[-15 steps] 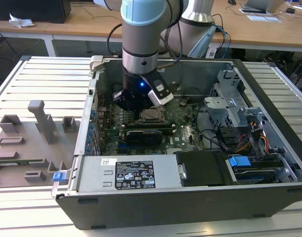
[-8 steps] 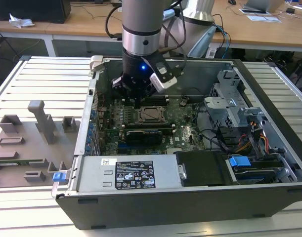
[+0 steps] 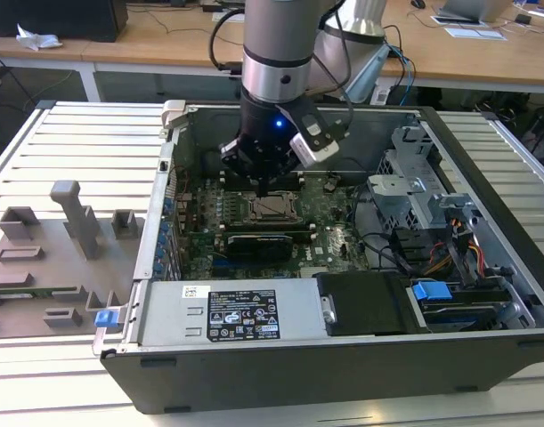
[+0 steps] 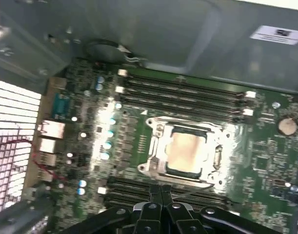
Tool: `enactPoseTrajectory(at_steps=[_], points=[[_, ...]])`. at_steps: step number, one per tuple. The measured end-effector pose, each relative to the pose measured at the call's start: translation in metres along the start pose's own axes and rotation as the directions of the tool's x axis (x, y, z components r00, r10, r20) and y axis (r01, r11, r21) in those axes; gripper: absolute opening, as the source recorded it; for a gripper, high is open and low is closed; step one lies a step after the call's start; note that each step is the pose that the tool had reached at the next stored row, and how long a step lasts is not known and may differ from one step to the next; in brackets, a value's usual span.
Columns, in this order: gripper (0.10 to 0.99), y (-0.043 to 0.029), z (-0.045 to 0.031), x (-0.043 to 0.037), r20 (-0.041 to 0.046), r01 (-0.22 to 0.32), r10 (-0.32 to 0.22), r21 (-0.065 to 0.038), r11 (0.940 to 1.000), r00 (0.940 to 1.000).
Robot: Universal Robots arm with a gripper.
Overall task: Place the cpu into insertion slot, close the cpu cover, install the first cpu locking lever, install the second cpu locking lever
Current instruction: 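Install the second cpu locking lever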
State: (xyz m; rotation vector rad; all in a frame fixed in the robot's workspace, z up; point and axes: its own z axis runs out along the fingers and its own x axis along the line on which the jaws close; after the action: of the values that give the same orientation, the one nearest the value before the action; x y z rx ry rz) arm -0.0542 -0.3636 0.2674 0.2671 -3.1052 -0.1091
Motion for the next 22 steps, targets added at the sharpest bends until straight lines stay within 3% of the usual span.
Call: enactPoseTrajectory(at_steps=[1,2,6,9,12,17,22], points=[[0.106,-0.0009,0.0003,-0.0007,0.0006,0.000,0.000,-0.006,1.0000,1.0000],[0.106,-0.0035,0.0010,-0.0006,0.0024,0.000,0.000,-0.019,0.9998,1.0000],[0.106,-0.0106,0.0032,0.0006,0.0069,0.001,-0.001,-0.045,0.9990,1.0000],[0.106,-0.0178,0.0091,-0.0052,0.0092,0.002,-0.001,-0.064,0.9979,1.0000],[0.106,-0.0235,0.0151,-0.0061,0.0083,0.001,-0.001,-0.070,0.9976,1.0000],[0.106,-0.0223,0.0294,0.0069,0.0083,0.001,-0.001,-0.069,0.9976,1.0000],[0.106,-0.0232,0.0437,0.0100,0.0083,0.001,-0.001,-0.069,0.9976,1.0000]])
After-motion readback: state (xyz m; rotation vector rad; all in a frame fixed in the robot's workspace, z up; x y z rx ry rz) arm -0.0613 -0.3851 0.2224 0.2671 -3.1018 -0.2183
